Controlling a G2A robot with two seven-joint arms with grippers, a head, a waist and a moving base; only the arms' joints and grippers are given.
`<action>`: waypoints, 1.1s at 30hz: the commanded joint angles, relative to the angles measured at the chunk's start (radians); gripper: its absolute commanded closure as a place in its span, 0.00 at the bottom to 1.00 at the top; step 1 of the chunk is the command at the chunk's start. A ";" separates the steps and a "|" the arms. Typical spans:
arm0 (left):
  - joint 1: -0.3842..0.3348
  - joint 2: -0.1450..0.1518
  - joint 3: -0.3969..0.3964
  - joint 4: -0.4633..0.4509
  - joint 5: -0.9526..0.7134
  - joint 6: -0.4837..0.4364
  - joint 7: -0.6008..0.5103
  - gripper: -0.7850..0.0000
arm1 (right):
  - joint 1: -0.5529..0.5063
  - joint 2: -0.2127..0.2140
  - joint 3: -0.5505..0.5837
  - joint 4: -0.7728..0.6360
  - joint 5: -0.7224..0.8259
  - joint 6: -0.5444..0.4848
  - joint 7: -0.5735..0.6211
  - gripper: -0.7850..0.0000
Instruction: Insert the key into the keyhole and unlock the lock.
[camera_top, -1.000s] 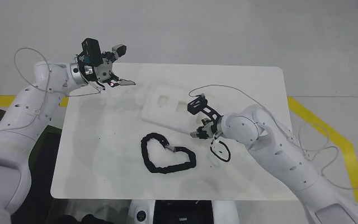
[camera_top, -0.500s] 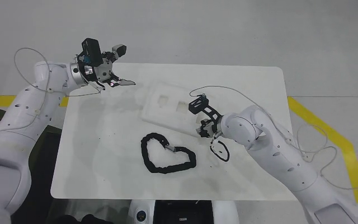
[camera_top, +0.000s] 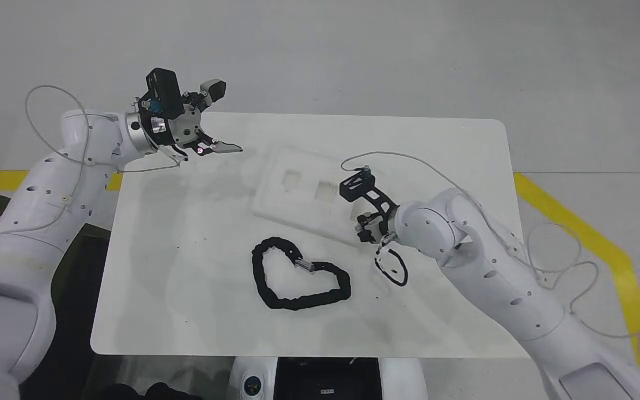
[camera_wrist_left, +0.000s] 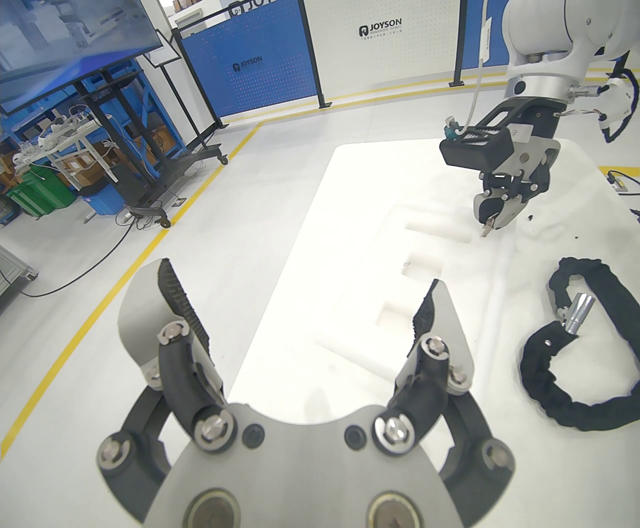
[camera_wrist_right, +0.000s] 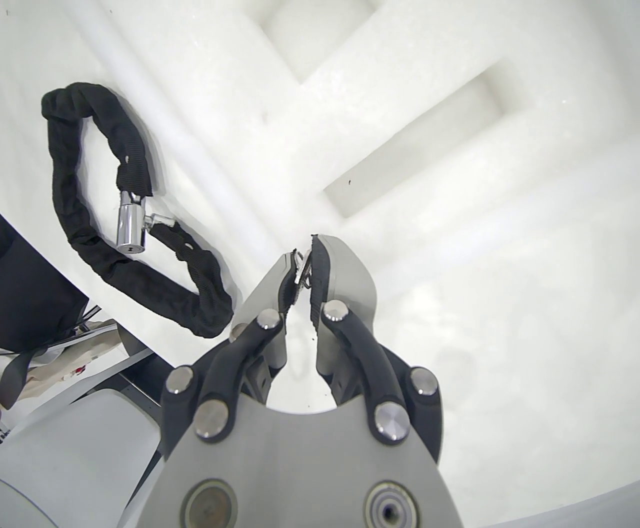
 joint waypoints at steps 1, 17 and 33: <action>0.000 0.000 0.000 0.000 0.000 0.000 0.000 0.00 | 0.001 -0.001 0.002 0.002 -0.004 0.004 0.001 1.00; 0.000 0.000 0.000 0.000 0.000 0.000 0.000 0.00 | -0.008 0.006 0.044 -0.096 -0.124 0.076 0.069 1.00; 0.000 0.000 0.000 0.000 0.000 0.000 0.000 0.00 | 0.012 -0.004 0.016 -0.114 -0.338 0.154 0.180 1.00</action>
